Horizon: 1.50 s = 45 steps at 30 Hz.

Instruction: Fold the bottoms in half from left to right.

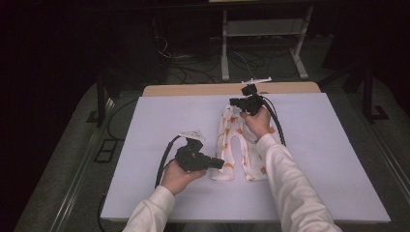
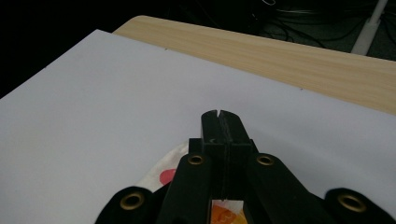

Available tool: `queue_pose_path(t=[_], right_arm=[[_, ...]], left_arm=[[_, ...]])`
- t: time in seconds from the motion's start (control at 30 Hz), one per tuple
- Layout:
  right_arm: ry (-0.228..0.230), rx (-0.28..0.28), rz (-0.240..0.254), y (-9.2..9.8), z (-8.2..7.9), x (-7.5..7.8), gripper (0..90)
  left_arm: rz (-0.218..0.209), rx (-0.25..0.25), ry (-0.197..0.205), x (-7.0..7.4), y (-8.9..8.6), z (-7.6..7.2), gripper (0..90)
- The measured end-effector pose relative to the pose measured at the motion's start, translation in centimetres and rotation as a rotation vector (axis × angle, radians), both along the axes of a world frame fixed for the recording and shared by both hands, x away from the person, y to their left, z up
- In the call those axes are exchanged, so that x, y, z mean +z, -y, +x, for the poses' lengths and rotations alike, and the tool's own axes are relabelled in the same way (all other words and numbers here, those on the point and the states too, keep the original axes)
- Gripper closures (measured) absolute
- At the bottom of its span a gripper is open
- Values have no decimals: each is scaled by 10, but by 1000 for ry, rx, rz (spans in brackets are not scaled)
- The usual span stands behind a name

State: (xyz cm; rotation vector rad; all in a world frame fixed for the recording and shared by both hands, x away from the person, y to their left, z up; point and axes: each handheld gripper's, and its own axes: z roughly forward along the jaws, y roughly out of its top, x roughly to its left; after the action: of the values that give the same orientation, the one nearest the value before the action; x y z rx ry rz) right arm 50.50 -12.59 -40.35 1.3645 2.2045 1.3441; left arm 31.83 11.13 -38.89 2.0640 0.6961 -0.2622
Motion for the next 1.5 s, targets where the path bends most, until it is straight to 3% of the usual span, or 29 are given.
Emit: queue_pose_path(t=[0.47,0.87,1.5], right_arm=[[-7,-17,2,16,0,4,886],[-23,-33,-4,36,3,1,887],[-74,-20,71,72,9,-11,887]], left_arm=[[6,-26,19,8,13,-1,896],[24,-72,4,6,42,1,896],[17,-123,-19,-2,92,10,896]])
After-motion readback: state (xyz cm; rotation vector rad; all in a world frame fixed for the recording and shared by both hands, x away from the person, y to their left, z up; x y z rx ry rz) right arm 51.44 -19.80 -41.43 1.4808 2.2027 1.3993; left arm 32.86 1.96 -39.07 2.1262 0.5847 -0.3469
